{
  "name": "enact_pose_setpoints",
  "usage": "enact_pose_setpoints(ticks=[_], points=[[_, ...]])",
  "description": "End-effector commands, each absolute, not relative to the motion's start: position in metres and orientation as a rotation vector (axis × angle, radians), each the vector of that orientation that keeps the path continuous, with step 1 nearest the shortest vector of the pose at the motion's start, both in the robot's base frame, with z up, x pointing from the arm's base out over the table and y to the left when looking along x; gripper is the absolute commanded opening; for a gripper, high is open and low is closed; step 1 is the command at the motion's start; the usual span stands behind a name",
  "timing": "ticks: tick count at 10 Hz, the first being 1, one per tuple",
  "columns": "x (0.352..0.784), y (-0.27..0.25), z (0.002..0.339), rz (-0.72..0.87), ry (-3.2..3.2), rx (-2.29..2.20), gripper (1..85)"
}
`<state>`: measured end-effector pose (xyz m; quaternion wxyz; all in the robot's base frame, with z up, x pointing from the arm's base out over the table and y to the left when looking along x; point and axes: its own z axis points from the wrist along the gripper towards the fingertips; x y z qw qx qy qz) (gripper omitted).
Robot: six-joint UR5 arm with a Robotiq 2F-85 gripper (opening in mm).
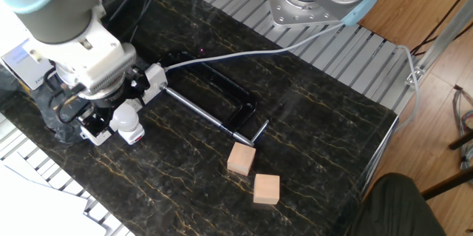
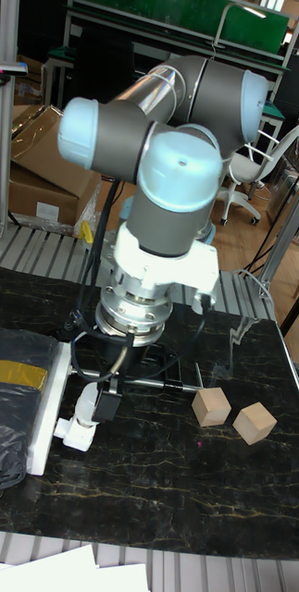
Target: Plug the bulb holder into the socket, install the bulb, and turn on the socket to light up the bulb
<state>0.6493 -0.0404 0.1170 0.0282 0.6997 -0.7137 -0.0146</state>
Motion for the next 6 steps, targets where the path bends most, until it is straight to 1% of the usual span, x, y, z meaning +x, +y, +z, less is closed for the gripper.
enact_pose_setpoints(ticks=[1,4,6], points=[[0.6475,-0.0429,0.1197,-0.094,-2.209,2.199,72.0],[0.6479,-0.0507,0.1155,-0.135,-2.205,2.228,71.7],[0.6456,-0.0471,0.1136,-0.166,-2.218,2.225,71.7]])
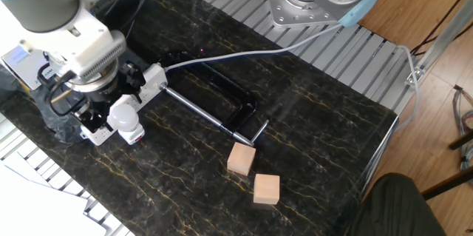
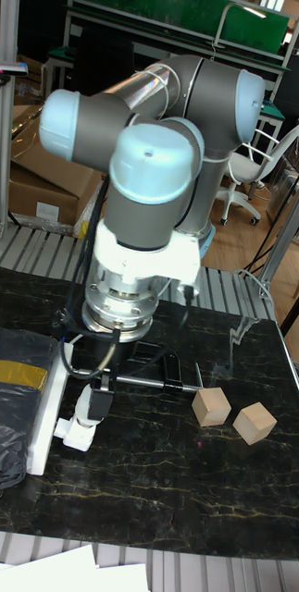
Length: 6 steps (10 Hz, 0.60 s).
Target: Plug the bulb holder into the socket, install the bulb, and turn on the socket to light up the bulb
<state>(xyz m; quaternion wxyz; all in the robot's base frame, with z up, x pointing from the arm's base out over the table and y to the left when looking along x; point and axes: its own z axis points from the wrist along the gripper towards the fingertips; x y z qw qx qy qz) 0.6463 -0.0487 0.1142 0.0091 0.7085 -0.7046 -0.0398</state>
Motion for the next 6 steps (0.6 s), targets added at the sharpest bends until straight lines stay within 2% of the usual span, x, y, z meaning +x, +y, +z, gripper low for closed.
enact_pose_setpoints(ticks=[1,6], points=[[0.6463,-0.0459,0.1118,-0.166,-2.227,2.215,70.0],[0.6458,-0.0446,0.111,-0.161,-2.24,2.19,65.7]])
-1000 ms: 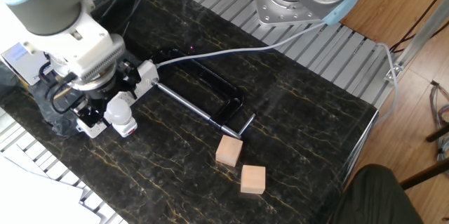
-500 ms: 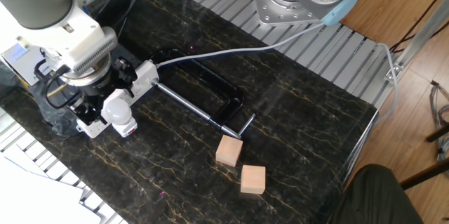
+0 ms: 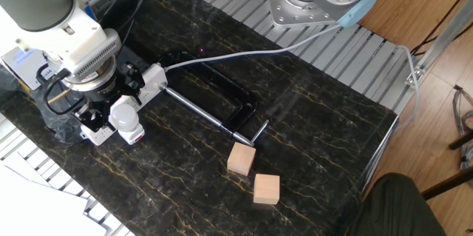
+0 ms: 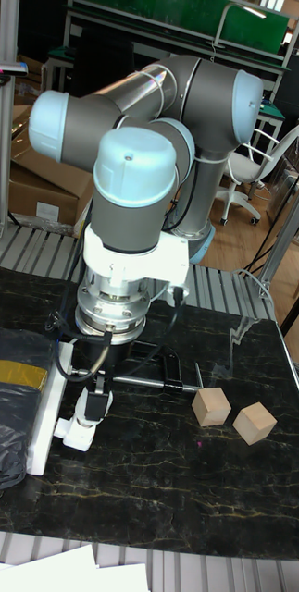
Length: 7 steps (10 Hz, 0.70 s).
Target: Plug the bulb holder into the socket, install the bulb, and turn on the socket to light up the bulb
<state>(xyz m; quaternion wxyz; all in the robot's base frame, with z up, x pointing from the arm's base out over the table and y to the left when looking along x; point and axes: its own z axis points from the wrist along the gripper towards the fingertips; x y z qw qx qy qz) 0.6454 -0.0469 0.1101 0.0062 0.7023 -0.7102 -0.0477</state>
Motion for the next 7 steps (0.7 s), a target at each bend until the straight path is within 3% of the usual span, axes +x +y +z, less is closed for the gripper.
enact_pose_setpoints(ticks=[1,5,7], points=[[0.6461,-0.0436,0.1103,-0.159,-2.243,2.186,65.3],[0.6471,-0.0413,0.1091,-0.134,-2.252,2.163,64.0],[0.6471,-0.0449,0.1096,-0.112,-2.256,2.145,59.3]])
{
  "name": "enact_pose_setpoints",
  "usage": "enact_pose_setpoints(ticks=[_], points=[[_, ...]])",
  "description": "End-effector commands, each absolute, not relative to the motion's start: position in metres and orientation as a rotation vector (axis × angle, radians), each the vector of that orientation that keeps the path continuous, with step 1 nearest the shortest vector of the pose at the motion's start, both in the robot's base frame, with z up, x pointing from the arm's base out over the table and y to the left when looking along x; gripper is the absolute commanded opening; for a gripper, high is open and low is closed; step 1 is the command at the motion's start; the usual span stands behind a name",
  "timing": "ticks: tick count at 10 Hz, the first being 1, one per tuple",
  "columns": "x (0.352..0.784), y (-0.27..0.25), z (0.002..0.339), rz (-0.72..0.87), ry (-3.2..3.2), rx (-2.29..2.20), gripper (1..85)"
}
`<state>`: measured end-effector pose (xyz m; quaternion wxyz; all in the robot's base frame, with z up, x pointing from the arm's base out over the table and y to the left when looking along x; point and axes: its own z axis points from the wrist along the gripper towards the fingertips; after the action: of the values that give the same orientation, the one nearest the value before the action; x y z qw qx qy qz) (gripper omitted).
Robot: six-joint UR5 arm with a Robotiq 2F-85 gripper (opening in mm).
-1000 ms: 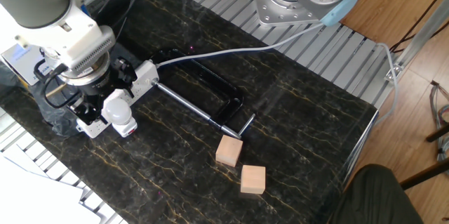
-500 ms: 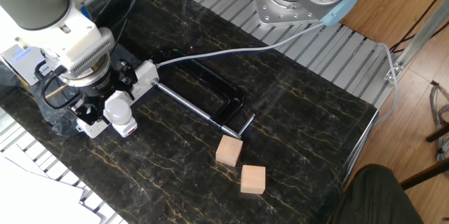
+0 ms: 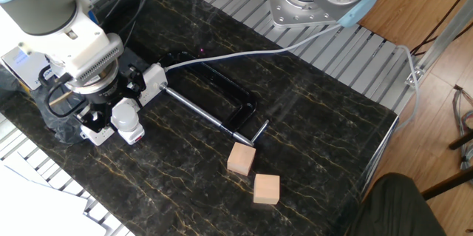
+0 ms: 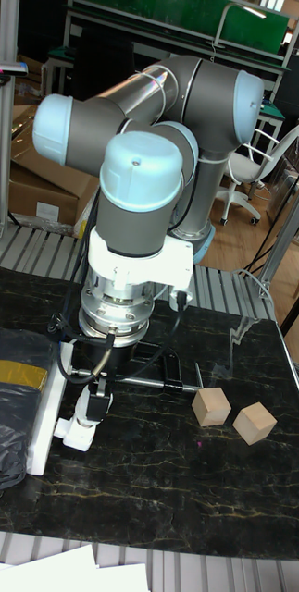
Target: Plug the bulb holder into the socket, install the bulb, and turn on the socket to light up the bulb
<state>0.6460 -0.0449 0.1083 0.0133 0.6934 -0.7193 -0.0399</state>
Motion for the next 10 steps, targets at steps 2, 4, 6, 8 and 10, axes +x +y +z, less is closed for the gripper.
enact_pose_setpoints(ticks=[2,4,6,8,10], points=[[0.6458,-0.0449,0.1093,-0.115,-2.27,2.126,54.7],[0.6455,-0.0465,0.1092,-0.107,-2.279,2.108,47.0],[0.6457,-0.0474,0.1099,-0.103,-2.29,2.085,41.3],[0.6452,-0.0475,0.1102,-0.096,-2.308,2.053,36.0],[0.6461,-0.0473,0.1096,-0.088,-2.338,2.016,32.0]])
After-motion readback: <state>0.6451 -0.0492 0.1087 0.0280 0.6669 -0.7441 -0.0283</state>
